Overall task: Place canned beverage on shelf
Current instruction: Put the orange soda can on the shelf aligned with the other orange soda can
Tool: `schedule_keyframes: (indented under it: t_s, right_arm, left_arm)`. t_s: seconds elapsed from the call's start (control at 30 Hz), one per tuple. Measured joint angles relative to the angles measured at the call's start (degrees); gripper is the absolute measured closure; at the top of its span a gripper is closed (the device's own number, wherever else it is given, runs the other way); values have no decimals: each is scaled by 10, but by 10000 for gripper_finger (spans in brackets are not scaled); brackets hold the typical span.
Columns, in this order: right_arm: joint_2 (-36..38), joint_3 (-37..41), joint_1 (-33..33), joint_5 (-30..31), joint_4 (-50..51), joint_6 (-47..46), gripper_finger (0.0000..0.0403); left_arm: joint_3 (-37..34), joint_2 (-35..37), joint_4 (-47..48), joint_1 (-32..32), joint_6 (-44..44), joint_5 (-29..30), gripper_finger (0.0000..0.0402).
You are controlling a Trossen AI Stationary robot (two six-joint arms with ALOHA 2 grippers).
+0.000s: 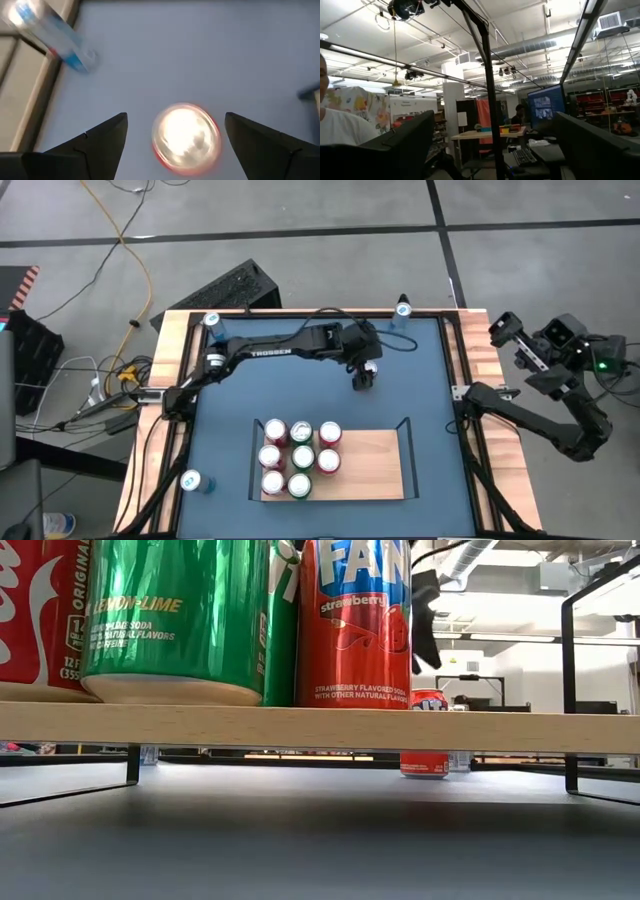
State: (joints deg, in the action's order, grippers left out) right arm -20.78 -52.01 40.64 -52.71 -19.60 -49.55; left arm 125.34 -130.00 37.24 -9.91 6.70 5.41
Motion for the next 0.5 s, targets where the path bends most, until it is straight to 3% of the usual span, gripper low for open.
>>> schedule_keyframes:
  t_s: [0.5]
  right_arm:
    - [0, 0, 0, -2, 43, 6, 3]
  left_arm:
    - [0, -45, -6, 0, 17, -4, 81]
